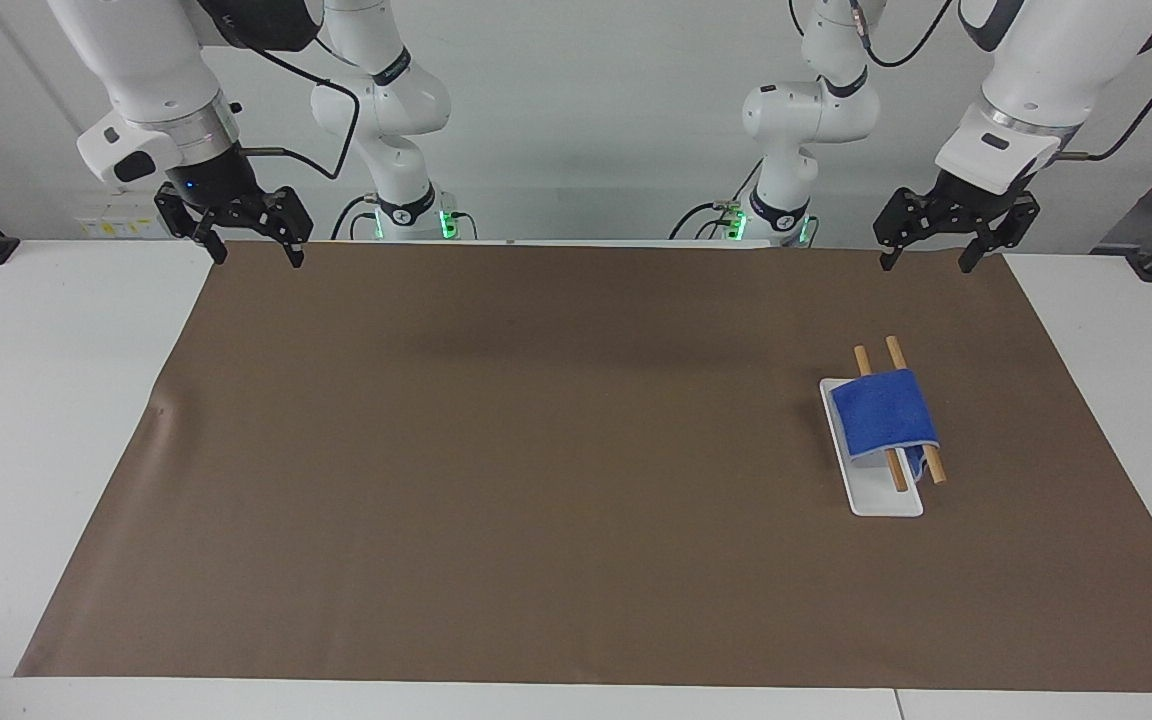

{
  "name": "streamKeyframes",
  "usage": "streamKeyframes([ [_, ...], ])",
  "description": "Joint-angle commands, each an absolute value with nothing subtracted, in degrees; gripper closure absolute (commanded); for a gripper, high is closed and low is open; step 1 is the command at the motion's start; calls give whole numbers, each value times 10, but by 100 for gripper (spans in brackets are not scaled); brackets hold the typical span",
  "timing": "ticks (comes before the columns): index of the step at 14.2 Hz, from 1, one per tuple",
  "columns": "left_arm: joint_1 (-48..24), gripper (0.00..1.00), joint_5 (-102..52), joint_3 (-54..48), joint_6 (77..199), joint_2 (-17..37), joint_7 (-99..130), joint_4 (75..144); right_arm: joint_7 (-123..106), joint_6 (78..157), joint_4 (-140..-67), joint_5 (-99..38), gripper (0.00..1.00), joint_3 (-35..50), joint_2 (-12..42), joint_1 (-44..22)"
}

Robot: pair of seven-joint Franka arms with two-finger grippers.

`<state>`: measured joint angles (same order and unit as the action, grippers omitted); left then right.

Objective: Right arm passes towel to left arm to hang

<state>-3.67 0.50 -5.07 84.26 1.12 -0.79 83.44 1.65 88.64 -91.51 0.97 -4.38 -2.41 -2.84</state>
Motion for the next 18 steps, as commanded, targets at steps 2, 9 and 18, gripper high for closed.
streamKeyframes([
  [2, -55, 0, 12, -33, 818, -18, -29, 863, 5, 898, -933, 13, 0, -43, -36, -25],
  [9, -50, 0, 10, -18, 828, -25, -66, 881, 4, 898, -933, 13, 0, -43, -37, -24],
  [18, -47, 0, 3, -25, 779, -26, -63, 860, 4, 899, -933, 13, 0, -45, -37, -20],
])
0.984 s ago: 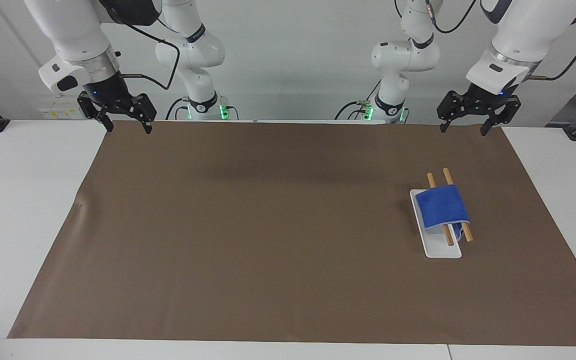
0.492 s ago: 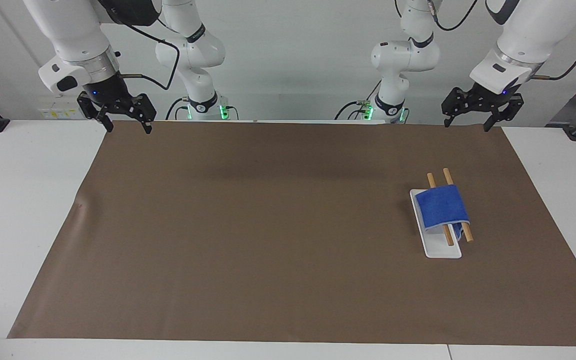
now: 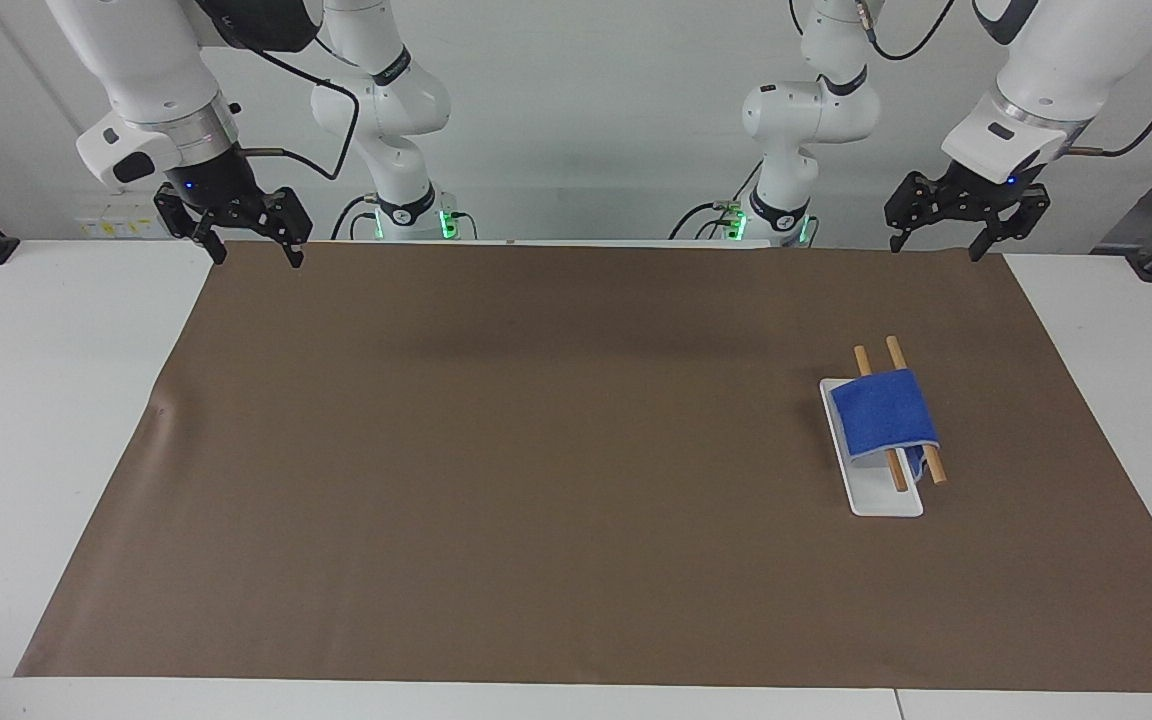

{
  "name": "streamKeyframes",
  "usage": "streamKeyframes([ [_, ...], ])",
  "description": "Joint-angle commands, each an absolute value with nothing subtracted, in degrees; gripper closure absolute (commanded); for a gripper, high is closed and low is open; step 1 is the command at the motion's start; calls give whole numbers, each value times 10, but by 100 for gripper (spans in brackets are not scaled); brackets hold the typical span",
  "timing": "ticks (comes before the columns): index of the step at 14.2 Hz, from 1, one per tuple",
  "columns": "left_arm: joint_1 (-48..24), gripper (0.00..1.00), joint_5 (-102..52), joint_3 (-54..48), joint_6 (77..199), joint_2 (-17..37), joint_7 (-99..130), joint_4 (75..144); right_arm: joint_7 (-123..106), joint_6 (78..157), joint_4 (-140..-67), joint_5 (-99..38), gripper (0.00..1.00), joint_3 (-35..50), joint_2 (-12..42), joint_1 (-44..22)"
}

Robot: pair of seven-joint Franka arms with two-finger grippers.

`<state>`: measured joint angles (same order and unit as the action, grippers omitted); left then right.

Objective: Right arm passes towel to left arm to hang

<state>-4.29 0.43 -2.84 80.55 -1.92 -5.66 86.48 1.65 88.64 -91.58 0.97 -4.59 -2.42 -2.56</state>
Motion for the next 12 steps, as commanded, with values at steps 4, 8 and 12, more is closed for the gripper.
streamKeyframes([
  [4, -47, 0, 3, -25, 772, -25, -63, 859, 4, 899, -935, 13, 0, -45, -37, -19],
  [8, -47, 0, 2, -22, 771, -26, -63, 849, 4, 899, -936, 13, 0, -45, -37, -20],
  [12, -47, 0, 3, -22, 782, -33, -63, 852, 5, 899, -936, 12, 0, -45, -37, -20],
])
